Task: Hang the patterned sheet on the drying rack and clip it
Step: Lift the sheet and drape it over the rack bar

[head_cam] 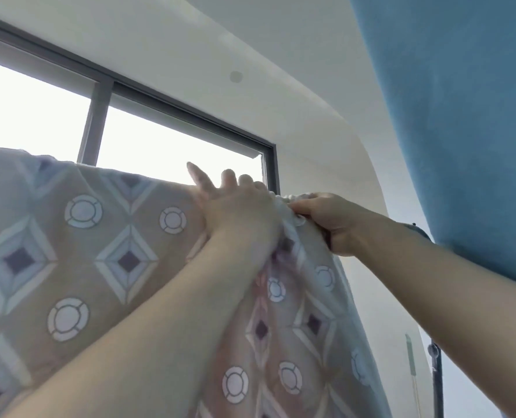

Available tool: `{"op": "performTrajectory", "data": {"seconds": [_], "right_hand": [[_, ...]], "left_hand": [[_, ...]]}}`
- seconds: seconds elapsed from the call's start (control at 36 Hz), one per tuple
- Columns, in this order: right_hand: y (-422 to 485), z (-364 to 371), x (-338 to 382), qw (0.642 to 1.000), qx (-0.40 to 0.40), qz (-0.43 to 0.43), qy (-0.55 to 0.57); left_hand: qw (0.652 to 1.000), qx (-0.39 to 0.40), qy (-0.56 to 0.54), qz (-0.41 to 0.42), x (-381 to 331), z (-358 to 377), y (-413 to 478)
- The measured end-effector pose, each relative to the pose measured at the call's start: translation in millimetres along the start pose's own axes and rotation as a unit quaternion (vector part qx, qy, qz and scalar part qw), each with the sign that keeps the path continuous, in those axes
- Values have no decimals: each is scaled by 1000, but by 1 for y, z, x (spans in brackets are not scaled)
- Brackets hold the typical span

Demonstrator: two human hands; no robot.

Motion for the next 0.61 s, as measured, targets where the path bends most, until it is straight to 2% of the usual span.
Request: {"op": "performTrajectory", "data": {"seconds": [0.08, 0.22, 0.36, 0.47, 0.61], "right_hand": [[1, 2, 0, 999, 26, 30, 34], [-1, -22, -7, 993, 48, 56, 95], [-3, -17, -7, 989, 95, 50, 99], [-10, -5, -4, 979, 125, 46, 155], [-11, 3, 3, 976, 66, 42, 205]], "left_hand": [[998, -44, -28, 37, -7, 5, 1], [990, -134, -3, 46, 28, 13, -9], [994, -91, 3, 53, 44, 4, -12], [997, -62, -22, 42, 34, -1, -5], [990, -112, -55, 63, 35, 7, -10]]}}
Point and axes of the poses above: each hand's wrist, its own y-axis towards the middle knuckle, its own z-axis out of the palm, x = y × z, the point moved 1 cm from there along y, towards the middle knuckle, and after that the axes turned 4 degrees about z, right-handed, at the moved point
